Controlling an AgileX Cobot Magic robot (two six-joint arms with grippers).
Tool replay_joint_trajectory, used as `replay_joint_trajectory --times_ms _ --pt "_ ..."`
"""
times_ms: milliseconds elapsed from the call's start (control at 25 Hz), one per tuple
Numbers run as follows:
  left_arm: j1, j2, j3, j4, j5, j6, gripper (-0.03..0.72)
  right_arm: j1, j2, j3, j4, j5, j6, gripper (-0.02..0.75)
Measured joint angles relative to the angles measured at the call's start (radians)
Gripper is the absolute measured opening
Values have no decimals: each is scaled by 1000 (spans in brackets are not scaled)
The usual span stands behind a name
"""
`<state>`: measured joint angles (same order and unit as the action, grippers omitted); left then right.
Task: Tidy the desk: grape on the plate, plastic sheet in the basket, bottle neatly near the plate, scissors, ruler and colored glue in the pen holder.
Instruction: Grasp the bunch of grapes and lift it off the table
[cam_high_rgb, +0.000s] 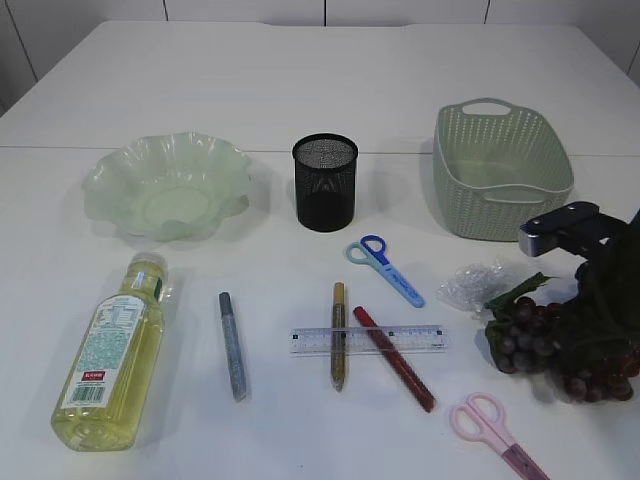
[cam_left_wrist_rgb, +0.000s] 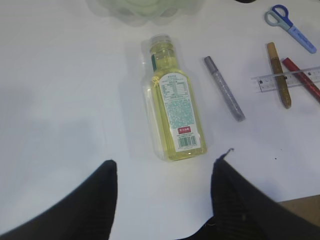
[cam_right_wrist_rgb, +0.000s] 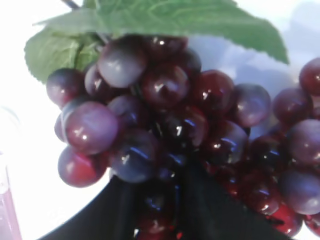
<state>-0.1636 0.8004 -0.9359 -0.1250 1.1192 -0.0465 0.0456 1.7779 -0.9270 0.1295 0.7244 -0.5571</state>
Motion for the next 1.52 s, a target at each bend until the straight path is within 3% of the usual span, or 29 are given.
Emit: replay_joint_trajectory --times_ms 160,280,960,1520 --pt "0 0 0 0 0 0 435 0 0 -1 0 7 63 139" --pt "0 0 0 0 0 0 435 0 0 -16 2 44 93 112" --pt "0 0 0 -3 0 0 435 0 11 -218 -17 440 287 90" --pt "0 0 0 -3 20 0 435 0 -121 -296 -47 481 407 86"
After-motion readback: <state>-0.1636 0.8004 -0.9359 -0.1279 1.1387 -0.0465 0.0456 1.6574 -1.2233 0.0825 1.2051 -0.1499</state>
